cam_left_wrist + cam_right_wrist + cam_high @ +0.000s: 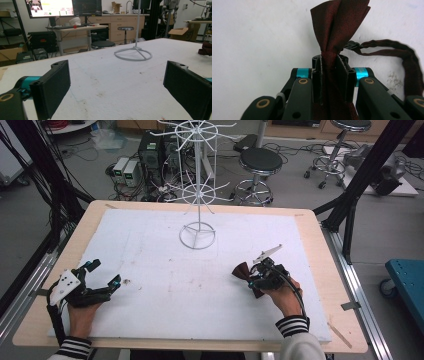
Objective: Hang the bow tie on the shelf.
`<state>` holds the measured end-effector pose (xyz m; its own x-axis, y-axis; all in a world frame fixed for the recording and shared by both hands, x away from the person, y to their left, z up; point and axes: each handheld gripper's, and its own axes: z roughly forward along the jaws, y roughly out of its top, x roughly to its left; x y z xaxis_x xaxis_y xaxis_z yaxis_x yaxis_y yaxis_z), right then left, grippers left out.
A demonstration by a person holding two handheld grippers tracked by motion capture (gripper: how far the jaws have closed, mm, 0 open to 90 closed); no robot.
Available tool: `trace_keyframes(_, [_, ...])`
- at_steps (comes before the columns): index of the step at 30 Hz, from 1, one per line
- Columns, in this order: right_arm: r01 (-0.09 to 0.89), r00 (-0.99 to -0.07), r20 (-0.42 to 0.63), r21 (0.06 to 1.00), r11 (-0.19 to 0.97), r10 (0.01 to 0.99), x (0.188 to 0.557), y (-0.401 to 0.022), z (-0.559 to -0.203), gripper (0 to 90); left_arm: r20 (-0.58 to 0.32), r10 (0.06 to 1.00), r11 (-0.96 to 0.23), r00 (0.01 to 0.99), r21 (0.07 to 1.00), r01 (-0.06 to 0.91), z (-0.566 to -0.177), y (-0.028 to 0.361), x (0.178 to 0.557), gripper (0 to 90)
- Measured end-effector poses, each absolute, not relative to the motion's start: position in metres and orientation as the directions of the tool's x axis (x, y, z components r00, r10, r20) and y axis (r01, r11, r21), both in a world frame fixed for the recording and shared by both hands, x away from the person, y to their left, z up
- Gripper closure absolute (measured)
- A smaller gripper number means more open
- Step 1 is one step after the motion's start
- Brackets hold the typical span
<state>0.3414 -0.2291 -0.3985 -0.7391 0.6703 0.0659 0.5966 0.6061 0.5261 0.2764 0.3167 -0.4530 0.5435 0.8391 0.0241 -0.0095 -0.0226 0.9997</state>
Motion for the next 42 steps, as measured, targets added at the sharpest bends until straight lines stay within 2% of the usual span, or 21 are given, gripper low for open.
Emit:
trace_keyframes(2, [0.589, -0.736, 0.089, 0.573, 0.571, 0.671, 0.341, -0.231, -0.394, 76.4, 0.024, 0.839, -0.024, 0.543, 1.0, -0.007, -0.453, 0.317, 0.276, 7.6])
trace_keyframes(14, [0.545, -0.731, 0.149, 0.714, 0.439, 0.666, 0.339, -0.236, -0.378, 76.4, 0.027, 0.839, -0.027, 0.544, 1.0, -0.009, -0.453, 0.317, 0.276, 7.6])
trace_keyframes(23, [0.461, -0.741, 0.148, 0.822, 0.335, 0.655, 0.34, -0.233, -0.36, 76.4, 0.025, 0.839, -0.025, 0.544, 1.0, -0.008, -0.453, 0.317, 0.276, 7.6])
trace_keyframes(33, [0.429, -0.72, 0.182, 0.875, 0.224, 0.669, 0.341, -0.233, -0.352, 76.4, 0.024, 0.839, -0.024, 0.543, 1.0, -0.008, -0.453, 0.317, 0.276, 7.6])
trace_keyframes(42, [0.373, -0.694, 0.167, 0.916, 0.15, 0.7, 0.347, -0.233, -0.338, 76.4, 0.024, 0.839, -0.023, 0.543, 1.0, -0.008, -0.453, 0.317, 0.276, 7.6])
